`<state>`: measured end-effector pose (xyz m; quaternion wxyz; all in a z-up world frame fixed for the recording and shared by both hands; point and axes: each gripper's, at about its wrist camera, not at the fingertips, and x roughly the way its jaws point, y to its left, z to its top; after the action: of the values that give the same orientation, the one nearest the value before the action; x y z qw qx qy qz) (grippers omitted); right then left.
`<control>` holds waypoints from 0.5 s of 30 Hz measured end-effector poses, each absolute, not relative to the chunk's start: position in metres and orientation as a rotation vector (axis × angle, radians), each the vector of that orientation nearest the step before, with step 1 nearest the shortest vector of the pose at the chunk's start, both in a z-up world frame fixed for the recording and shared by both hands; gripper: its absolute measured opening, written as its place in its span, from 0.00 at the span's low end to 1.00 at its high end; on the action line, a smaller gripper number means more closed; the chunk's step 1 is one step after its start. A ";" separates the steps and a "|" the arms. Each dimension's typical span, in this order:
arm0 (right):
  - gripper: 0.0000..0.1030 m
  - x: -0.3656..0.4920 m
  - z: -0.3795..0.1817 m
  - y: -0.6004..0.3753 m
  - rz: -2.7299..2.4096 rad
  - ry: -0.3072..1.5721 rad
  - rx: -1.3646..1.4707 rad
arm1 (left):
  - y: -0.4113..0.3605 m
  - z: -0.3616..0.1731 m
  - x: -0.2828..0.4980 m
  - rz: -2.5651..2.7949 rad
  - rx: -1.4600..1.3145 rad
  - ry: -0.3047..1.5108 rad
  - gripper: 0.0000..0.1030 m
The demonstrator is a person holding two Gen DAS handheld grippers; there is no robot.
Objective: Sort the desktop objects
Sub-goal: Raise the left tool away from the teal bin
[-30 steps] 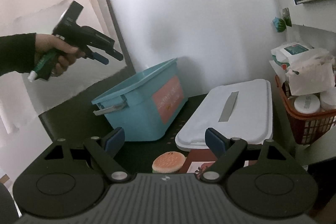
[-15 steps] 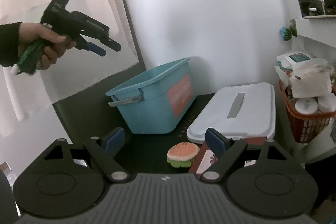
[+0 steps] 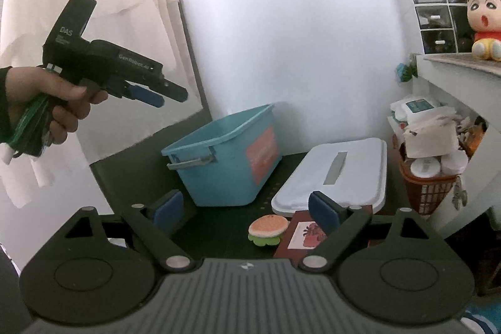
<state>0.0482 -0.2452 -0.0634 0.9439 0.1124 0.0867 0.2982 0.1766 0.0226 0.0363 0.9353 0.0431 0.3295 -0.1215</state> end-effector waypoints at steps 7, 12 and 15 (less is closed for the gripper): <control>0.88 0.029 -0.063 -0.241 0.594 0.176 0.205 | 0.016 0.030 0.152 -0.289 0.044 0.662 0.60; 0.88 0.020 -0.064 -0.239 0.577 0.180 0.208 | 0.020 0.022 0.140 -0.291 0.039 0.656 0.60; 0.88 0.016 -0.065 -0.241 0.571 0.190 0.232 | 0.023 0.017 0.135 -0.297 0.016 0.653 0.59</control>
<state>0.0162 -0.2407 -0.0647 0.9484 0.1141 0.0933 0.2806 0.1350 0.0232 0.0166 0.9363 0.0077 0.3197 -0.1451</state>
